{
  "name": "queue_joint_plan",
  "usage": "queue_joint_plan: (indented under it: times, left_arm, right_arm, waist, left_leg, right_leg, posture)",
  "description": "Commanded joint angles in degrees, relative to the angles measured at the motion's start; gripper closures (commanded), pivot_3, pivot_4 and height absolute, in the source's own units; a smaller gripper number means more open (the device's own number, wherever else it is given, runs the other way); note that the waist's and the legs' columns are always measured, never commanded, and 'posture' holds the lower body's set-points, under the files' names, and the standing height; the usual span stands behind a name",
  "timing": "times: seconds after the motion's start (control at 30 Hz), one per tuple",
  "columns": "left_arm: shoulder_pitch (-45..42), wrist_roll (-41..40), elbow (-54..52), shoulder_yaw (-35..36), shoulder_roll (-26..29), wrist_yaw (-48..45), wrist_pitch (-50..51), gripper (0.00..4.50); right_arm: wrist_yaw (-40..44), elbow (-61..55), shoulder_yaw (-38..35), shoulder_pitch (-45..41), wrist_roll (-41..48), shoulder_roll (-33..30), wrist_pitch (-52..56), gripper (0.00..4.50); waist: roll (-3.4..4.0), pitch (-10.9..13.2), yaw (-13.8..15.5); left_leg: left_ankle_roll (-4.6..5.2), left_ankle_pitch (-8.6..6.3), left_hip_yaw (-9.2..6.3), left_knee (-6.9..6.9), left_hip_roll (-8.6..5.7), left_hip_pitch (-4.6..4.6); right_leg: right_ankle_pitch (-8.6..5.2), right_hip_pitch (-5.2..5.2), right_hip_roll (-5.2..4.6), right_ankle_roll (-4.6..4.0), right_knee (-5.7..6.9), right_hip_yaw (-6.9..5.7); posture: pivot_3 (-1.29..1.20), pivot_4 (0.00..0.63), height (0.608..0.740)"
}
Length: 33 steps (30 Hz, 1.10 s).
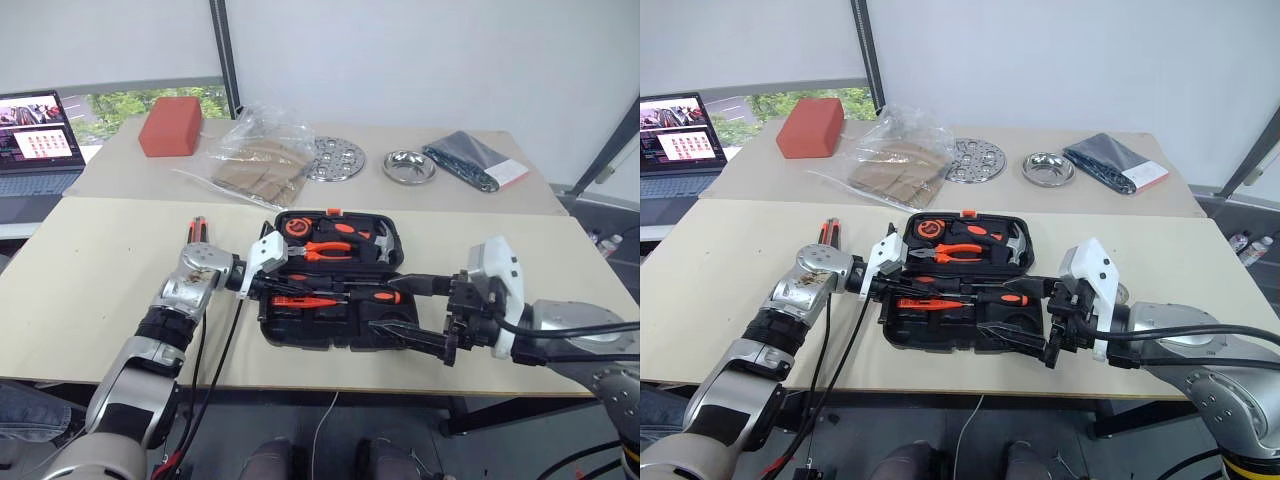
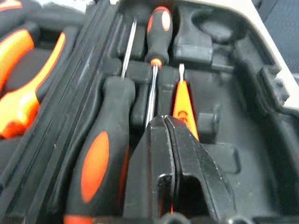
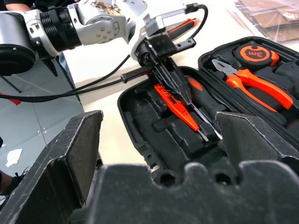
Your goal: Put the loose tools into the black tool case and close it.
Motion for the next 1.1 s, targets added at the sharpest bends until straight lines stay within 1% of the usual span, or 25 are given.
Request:
queue_joint_plan:
  times: [0.03, 0.13, 0.3, 0.43, 0.53, 0.67, 0.77, 0.83, 0.87, 0.93, 0.97, 1.03, 1.1]
  left_arm:
    - [2.32, 1.51, -0.30, -1.54, 0.57, -1.13, -2.07, 4.47]
    - [2.98, 1.67, -0.05, -1.39, 0.43, -0.77, -2.90, 4.47]
    - [4.22, 1.70, -0.63, -1.06, 0.25, 0.12, -3.86, 4.47]
    - [4.80, 5.06, 1.80, -2.86, 1.11, 1.81, -5.81, 4.47]
    - [4.96, 7.31, 3.95, -4.25, 1.84, 2.50, -7.20, 4.47]
    - [5.76, 8.58, 4.60, -5.41, 2.83, 2.36, -9.61, 4.47]
    - [6.33, 5.81, 1.22, -2.50, 4.17, 3.32, -5.81, 4.47]
    - [7.56, 0.26, -5.73, 2.36, 6.81, 2.82, 1.36, 3.96]
    - [8.82, -3.57, -10.30, 6.07, 8.60, 3.31, 6.09, 3.76]
    - [12.49, -9.71, -18.75, 13.62, 12.45, 6.18, 15.21, 2.93]
    - [14.88, -11.96, -22.32, 17.35, 14.28, 7.97, 18.76, 2.57]
    - [21.46, -15.69, -28.52, 25.90, 17.50, 12.18, 25.27, 1.84]
    - [27.54, -17.90, -32.86, 32.74, 19.18, 16.07, 29.89, 1.00]
  right_arm:
    - [-0.22, 0.62, -0.76, -1.05, -0.65, -0.35, -1.54, 0.00]
    - [-0.19, 1.09, -0.52, -1.05, -1.09, -0.15, -1.65, 0.00]
    - [0.72, 1.11, 0.83, -0.80, -2.58, -0.14, -2.06, 0.00]
    - [0.99, 1.33, 1.77, -1.54, -2.86, 0.26, -2.28, 0.00]
    - [1.39, 1.83, 2.76, -2.68, -3.34, 0.50, -2.47, 0.00]
    - [2.45, 3.20, 4.52, -4.86, -4.33, 0.85, -2.86, 0.00]
    - [3.98, 4.96, 6.67, -7.09, -5.84, 1.36, -3.71, 0.00]
    - [5.42, 6.12, 8.29, -8.95, -6.88, 1.65, -4.22, 0.00]
    - [6.39, 6.65, 9.10, -10.06, -7.21, 1.78, -4.47, 0.00]
    - [8.34, 7.66, 10.55, -12.07, -7.93, 2.01, -5.05, 0.00]
    - [9.33, 8.18, 11.24, -12.90, -8.40, 2.14, -5.38, 0.00]
    - [11.84, 9.30, 12.96, -14.29, -9.75, 2.28, -6.50, 0.00]
    - [13.62, 10.22, 14.22, -15.11, -11.04, 2.56, -7.51, 0.00]
  waist:
    - [0.00, -0.01, -0.07]
    - [0.02, -0.04, -0.12]
    - [0.06, -0.09, -0.23]
    - [0.07, -0.12, -0.24]
    - [0.17, -0.24, -0.24]
    - [0.15, -0.40, -0.61]
    - [0.16, -0.66, -0.77]
    - [0.16, -0.66, -0.98]
    - [0.17, -0.66, -1.27]
    - [0.15, -0.64, -1.71]
    - [0.14, -0.63, -1.93]
    - [0.13, -0.61, -2.10]
    - [0.14, -0.61, -2.10]
  left_leg:
    - [0.00, 0.00, 0.00, 0.00, 0.00, 0.00]
    - [0.00, 0.00, 0.00, 0.00, 0.01, 0.02]
    - [0.00, 0.00, 0.00, 0.00, 0.00, 0.07]
    - [0.00, 0.00, 0.00, 0.00, 0.00, 0.10]
    - [0.01, -0.02, 0.01, -0.03, 0.00, 0.35]
    - [-0.22, -0.37, -0.02, -0.15, 0.06, 0.78]
    - [-0.21, -0.41, -0.02, -0.21, 0.06, 0.91]
    - [-0.22, -0.40, -0.01, -0.22, 0.06, 0.90]
    - [-0.23, -0.39, 0.00, -0.23, 0.07, 0.88]
    - [-0.27, -0.32, -0.01, -0.33, 0.08, 0.74]
    - [-0.01, -0.13, -0.01, -0.36, 0.08, 0.65]
    - [-0.04, -0.02, -0.02, -0.38, 0.08, 0.38]
    - [-0.06, 0.00, -0.02, -0.51, 0.04, 0.41]
  right_leg:
    - [0.00, 0.00, -0.02, 0.00, 0.00, 0.00]
    - [0.01, 0.01, -0.28, -0.01, 0.00, -0.01]
    - [0.01, 0.03, -0.30, -0.01, 0.00, -0.02]
    - [0.01, 0.06, -0.31, -0.01, 0.00, -0.02]
    - [0.01, 0.27, -0.32, 0.00, -0.01, -0.02]
    - [0.00, 0.67, -0.41, 0.01, -0.14, 0.01]
    - [-0.02, 0.79, -0.45, 0.03, -0.20, 0.04]
    - [-0.01, 0.76, -0.45, 0.03, -0.20, 0.06]
    - [-0.01, 0.72, -0.43, 0.03, -0.19, 0.06]
    - [0.00, 0.51, -0.42, 0.01, -0.15, 0.13]
    - [0.00, 0.38, -0.42, 0.00, -0.11, 0.14]
    - [0.00, 0.07, -0.41, -0.02, -0.05, 0.14]
    - [-0.02, 0.05, -0.36, -0.02, -0.07, 0.03]
  posture:
    - [0.00, 0.150, 0.734]
    - [0.00, 0.150, 0.734]
    - [0.00, 0.150, 0.734]
    - [0.00, 0.150, 0.734]
    - [0.00, 0.150, 0.734]
    - [0.00, 0.150, 0.734]
    - [0.00, 0.150, 0.734]
    - [0.00, 0.150, 0.734]
    - [0.00, 0.150, 0.734]
    - [0.00, 0.150, 0.734]
    - [0.00, 0.150, 0.734]
    - [0.00, 0.150, 0.734]
    - [0.00, 0.150, 0.734]
